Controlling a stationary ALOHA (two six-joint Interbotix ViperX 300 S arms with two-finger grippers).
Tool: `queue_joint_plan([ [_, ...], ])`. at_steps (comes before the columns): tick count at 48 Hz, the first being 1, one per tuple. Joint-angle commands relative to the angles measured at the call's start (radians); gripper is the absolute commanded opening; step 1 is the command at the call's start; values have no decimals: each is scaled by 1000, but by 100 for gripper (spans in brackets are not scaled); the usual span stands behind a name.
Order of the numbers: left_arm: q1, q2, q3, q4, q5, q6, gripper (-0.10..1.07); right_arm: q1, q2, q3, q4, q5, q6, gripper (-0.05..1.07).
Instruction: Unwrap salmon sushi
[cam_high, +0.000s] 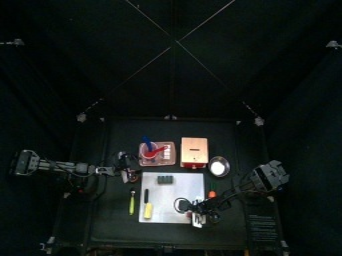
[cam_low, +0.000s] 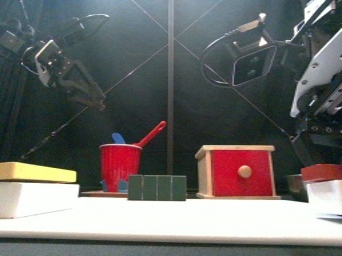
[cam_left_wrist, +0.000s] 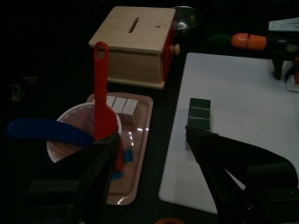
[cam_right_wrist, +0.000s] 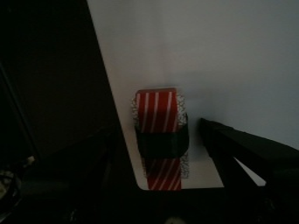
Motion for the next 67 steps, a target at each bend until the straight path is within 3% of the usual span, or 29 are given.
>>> queue_joint_plan([
  [1,0,-2,-11,-5,3,0,94,-5,-18,-5,2,-5,2,101],
  [45,-5,0,2,-12,8,2,94,-20,-17,6,0,-28,2,100],
  [59,-5,-2,2,-12,8,2,94,-20,-17,8,3,-28,0,83],
  [67,-3,0,2,-12,9,2,94,-20,-17,5,5,-26,0,81],
])
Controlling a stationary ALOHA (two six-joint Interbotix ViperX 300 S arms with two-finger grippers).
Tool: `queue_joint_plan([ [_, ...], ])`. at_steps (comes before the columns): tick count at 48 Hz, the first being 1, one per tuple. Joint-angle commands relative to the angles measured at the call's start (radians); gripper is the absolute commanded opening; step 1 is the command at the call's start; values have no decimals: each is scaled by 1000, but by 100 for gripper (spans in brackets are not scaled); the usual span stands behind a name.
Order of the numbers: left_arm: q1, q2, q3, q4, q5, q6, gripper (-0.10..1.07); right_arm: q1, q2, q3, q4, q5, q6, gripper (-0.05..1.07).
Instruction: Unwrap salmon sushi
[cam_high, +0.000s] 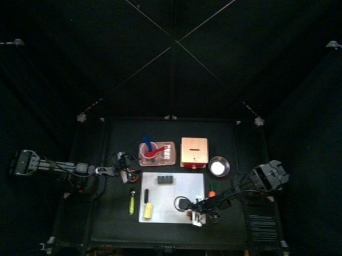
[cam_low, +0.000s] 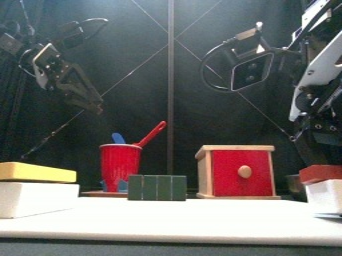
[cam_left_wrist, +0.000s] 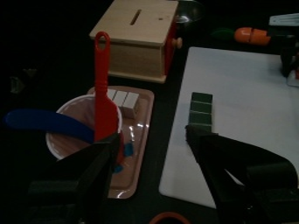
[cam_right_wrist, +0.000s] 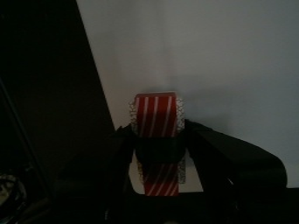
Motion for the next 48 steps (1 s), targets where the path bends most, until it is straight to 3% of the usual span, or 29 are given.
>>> queue_joint_plan([
  [1,-2,-2,-12,3,2,2,94,-3,-17,-12,2,-2,-2,81],
  [14,-2,-2,-31,3,2,2,94,-9,-49,-57,-52,69,-9,81],
  [27,0,-2,-72,2,-3,-8,94,-67,-120,-150,-241,376,-23,81],
  [35,0,-2,-69,-11,-5,-9,94,-107,-152,-120,-264,321,-21,81],
  [48,-3,0,-57,-46,-5,-3,94,-114,-109,-81,-253,189,-17,81],
])
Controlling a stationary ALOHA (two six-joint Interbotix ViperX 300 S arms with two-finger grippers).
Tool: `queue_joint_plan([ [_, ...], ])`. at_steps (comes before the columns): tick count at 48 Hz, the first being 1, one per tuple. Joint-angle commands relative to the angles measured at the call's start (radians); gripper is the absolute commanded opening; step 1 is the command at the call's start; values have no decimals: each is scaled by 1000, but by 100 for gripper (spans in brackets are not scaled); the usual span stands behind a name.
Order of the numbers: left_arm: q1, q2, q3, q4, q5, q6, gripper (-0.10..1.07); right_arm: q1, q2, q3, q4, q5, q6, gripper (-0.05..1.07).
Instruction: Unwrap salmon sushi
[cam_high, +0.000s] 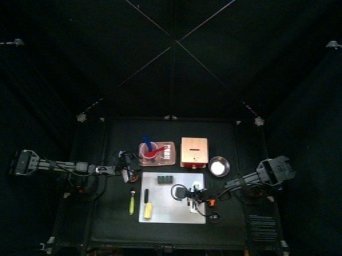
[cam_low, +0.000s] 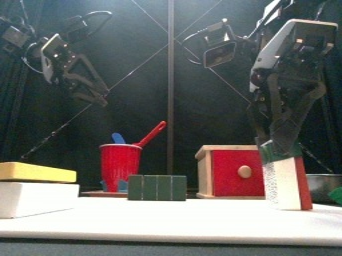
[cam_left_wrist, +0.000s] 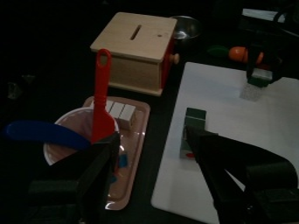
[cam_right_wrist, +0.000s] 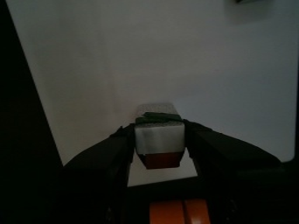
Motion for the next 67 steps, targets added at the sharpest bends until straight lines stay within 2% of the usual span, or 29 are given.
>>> queue_joint_plan([
  [1,-3,-2,-11,-5,-2,3,94,-6,-8,-6,0,-31,5,81],
  [47,-3,12,12,-26,-14,0,94,-43,-63,-75,-23,51,0,80],
  [59,-15,133,-58,6,-57,2,95,-80,-86,-89,-37,46,0,80],
  [67,-35,256,-147,64,-48,-2,95,-106,-103,-97,-44,34,2,80],
])
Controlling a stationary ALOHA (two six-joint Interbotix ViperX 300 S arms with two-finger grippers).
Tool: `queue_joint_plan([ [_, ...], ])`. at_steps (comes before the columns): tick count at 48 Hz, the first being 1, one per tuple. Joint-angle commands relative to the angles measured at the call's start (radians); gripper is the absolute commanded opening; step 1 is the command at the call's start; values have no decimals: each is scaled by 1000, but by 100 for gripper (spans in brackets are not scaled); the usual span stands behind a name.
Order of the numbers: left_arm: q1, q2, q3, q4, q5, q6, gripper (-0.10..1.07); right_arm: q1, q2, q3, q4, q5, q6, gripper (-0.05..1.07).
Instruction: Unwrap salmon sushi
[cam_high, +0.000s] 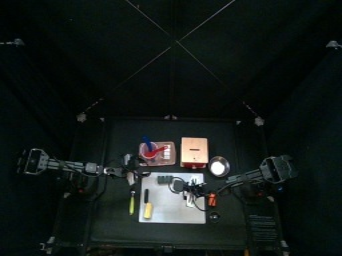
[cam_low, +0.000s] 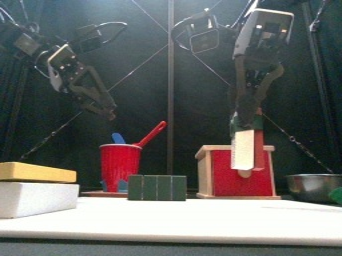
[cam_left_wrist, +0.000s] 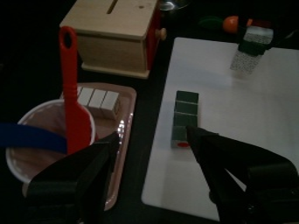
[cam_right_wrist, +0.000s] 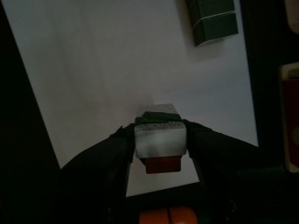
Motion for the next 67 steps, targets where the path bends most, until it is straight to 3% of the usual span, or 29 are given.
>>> queue_joint_plan([
  [1,-15,69,-81,28,9,-2,95,-18,-49,-28,-6,-17,2,80],
  [19,-147,215,-222,32,5,-3,96,-83,-103,-6,-43,-123,0,80],
  [67,-158,394,-380,28,-28,-6,95,-115,-124,21,-109,-388,14,80],
])
